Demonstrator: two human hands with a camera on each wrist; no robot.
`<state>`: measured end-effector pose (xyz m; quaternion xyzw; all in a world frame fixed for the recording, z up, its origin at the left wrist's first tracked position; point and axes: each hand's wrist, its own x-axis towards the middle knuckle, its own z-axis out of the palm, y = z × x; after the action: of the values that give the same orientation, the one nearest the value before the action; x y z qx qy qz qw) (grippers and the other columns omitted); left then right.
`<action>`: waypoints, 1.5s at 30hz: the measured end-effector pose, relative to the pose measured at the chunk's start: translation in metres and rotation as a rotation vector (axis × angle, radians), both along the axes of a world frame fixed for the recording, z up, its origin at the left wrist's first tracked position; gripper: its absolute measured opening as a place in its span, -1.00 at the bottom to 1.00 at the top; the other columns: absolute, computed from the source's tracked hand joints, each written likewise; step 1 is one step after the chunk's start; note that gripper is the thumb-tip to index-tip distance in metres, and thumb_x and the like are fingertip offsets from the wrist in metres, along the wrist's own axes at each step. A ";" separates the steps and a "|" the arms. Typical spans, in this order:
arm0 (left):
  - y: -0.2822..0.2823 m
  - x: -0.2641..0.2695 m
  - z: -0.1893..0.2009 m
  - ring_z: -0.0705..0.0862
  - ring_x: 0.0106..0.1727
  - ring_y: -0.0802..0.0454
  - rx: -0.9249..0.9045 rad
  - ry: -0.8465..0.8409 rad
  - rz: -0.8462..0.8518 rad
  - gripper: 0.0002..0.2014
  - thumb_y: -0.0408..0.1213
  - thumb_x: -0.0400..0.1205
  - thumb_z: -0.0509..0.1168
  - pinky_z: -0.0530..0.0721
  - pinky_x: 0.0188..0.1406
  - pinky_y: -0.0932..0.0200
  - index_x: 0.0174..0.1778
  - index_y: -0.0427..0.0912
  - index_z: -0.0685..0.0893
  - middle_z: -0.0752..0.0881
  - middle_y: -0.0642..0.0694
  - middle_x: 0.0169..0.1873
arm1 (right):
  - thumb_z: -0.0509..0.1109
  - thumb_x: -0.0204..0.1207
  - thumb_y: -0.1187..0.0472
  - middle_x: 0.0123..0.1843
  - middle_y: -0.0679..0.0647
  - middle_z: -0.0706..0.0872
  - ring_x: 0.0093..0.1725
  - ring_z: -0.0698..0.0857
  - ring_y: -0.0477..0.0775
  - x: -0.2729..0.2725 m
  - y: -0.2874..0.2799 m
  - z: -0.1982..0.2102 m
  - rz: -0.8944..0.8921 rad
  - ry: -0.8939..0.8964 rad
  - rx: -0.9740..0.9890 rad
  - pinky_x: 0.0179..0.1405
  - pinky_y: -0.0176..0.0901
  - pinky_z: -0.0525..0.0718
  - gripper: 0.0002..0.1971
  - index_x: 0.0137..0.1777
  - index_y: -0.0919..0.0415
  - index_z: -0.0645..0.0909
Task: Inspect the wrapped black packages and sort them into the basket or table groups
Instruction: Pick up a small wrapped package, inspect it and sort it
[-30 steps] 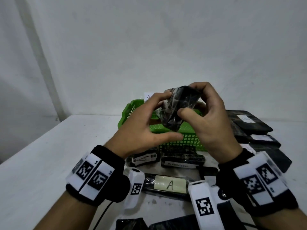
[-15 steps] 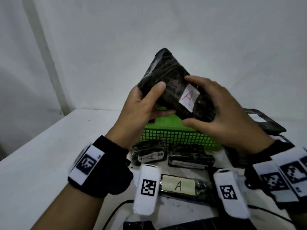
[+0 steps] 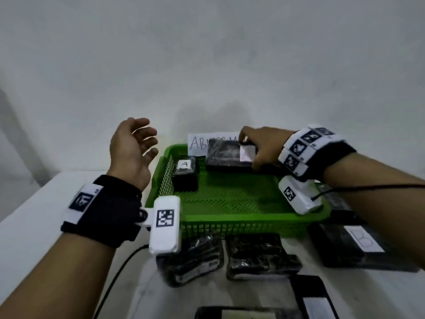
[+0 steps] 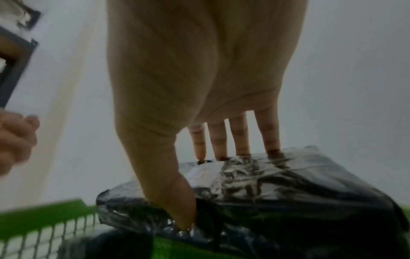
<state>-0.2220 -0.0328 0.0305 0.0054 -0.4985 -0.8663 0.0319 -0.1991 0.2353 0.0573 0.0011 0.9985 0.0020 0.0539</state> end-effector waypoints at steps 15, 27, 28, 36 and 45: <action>0.048 -0.057 -0.035 0.52 -0.56 0.27 -0.674 0.314 -0.070 -0.69 -0.37 0.74 0.13 0.45 -0.56 0.45 -0.28 -0.15 0.66 0.59 -0.03 -0.50 | 0.67 0.34 0.03 0.37 0.09 0.50 0.34 0.55 0.18 -0.058 0.004 -0.075 0.154 -0.102 0.041 0.32 0.07 0.62 -0.24 0.53 -0.02 0.45; 0.051 -0.046 -0.024 0.47 -0.50 0.07 -0.575 0.125 -0.033 -0.72 -0.37 0.70 0.12 0.37 -0.52 0.23 -0.29 -0.16 0.63 0.58 -0.04 -0.49 | 0.68 0.28 -0.21 0.34 0.05 0.57 0.28 0.64 0.18 -0.041 0.002 -0.075 0.069 -0.040 -0.015 0.19 0.01 0.64 -0.19 0.50 -0.05 0.46; 0.051 -0.043 -0.022 0.46 -0.50 0.08 -0.564 0.116 -0.041 -0.71 -0.37 0.70 0.11 0.36 -0.51 0.21 -0.29 -0.16 0.64 0.58 -0.03 -0.50 | 0.68 0.29 -0.19 0.35 0.05 0.58 0.31 0.63 0.17 -0.037 0.002 -0.067 0.067 -0.039 -0.029 0.26 0.03 0.64 -0.19 0.50 -0.04 0.46; 0.049 0.000 0.012 0.46 -0.46 0.04 -0.597 0.176 -0.122 -0.71 -0.34 0.73 0.09 0.36 -0.60 0.33 -0.23 -0.17 0.66 0.60 -0.06 -0.43 | 0.48 0.57 -0.11 0.34 0.02 0.62 0.32 0.60 0.09 0.018 0.010 0.029 0.045 0.179 -0.027 0.26 -0.01 0.56 -0.52 0.44 -0.03 0.55; 0.028 0.081 0.042 0.51 -0.52 0.10 -0.753 0.183 -0.264 -0.75 -0.19 0.76 0.16 0.41 -0.51 0.29 -0.16 -0.13 0.65 0.67 -0.02 -0.41 | 0.50 0.54 -0.16 -0.15 -0.12 0.80 -0.08 0.77 0.00 0.113 -0.030 0.046 0.055 0.093 -0.141 0.00 -0.08 0.68 -0.76 -0.02 -0.01 0.74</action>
<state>-0.1407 -0.0048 0.0728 -0.1477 -0.7724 -0.6167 -0.0358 -0.0859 0.2050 0.1033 -0.0300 0.9973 -0.0670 0.0073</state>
